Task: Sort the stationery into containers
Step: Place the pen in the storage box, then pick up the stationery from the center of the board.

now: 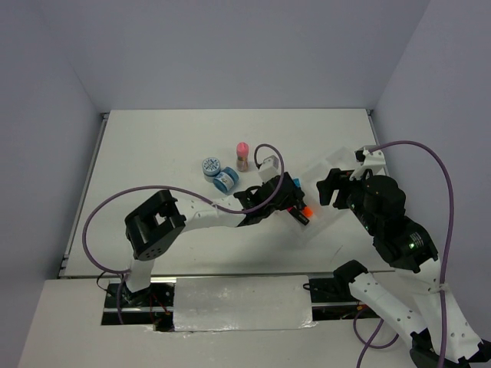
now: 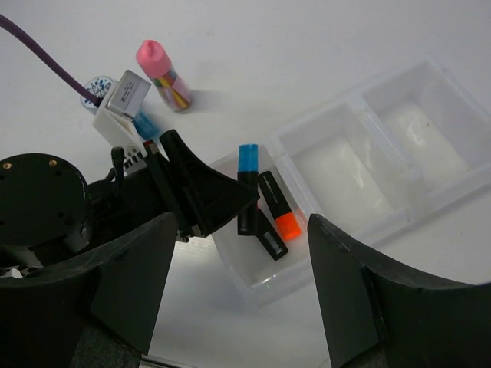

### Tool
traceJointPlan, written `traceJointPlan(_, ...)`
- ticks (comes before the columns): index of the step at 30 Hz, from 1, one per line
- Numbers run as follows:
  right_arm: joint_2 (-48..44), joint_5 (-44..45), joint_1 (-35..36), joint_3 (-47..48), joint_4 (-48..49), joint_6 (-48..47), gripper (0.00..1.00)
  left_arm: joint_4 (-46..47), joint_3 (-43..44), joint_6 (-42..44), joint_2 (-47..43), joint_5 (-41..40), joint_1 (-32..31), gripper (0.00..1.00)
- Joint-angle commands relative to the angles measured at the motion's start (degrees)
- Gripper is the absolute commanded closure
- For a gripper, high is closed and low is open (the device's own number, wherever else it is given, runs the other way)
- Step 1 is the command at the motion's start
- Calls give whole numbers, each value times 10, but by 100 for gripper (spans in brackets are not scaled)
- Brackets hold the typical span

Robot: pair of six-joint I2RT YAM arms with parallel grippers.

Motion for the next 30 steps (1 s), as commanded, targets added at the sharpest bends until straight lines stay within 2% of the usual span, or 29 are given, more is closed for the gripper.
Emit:
traceJointPlan(1, 2, -1, 2, 9, 16, -4, 23, 41, 7, -17, -10, -17, -5, 46)
traceJointPlan(5, 6, -14, 2, 4, 21, -3, 23, 42, 7, -12, -11, -11, -5, 21)
traceJointPlan(10, 9, -16, 2, 3, 22, -3, 23, 34, 6, -6, -25, 4, -4, 15)
traceJointPlan(13, 2, -32, 2, 5, 38, -4, 23, 8, -15, 19, -84, -32, -3, 12)
traceJointPlan(14, -1, -39, 2, 6, 52, -4, 23, -15, -13, 32, -118, -64, 1, 10)
traceJointPlan(15, -1, -59, 2, 7, 59, -3, 23, -84, -1, 55, -136, -80, 5, 8)
traceJointPlan(16, 0, -69, 2, 9, 65, 0, 22, -134, 8, 63, -151, -99, 9, 1)
traceJointPlan(18, 7, -107, 2, 5, 93, 13, 12, -208, 6, 78, -204, -141, 35, 1)
traceJointPlan(19, 9, -118, 2, -6, 108, 20, 3, -268, -3, 88, -223, -147, 48, 1)
traceJointPlan(22, 52, -163, 5, -13, 167, 43, 0, -368, -57, 109, -347, -165, 131, 1)
traceJointPlan(24, 115, -164, 25, -9, 184, 51, 0, -418, -99, 133, -404, -191, 167, 1)
traceJointPlan(26, 162, -132, 86, 5, 217, 46, 0, -481, -129, 149, -488, -201, 227, 1)
traceJointPlan(28, 253, -103, 144, 46, 240, 37, 0, -537, -136, 194, -563, -208, 285, 1)
traceJointPlan(30, 361, -107, 167, 85, 248, 25, 0, -578, -129, 209, -607, -225, 298, 1)
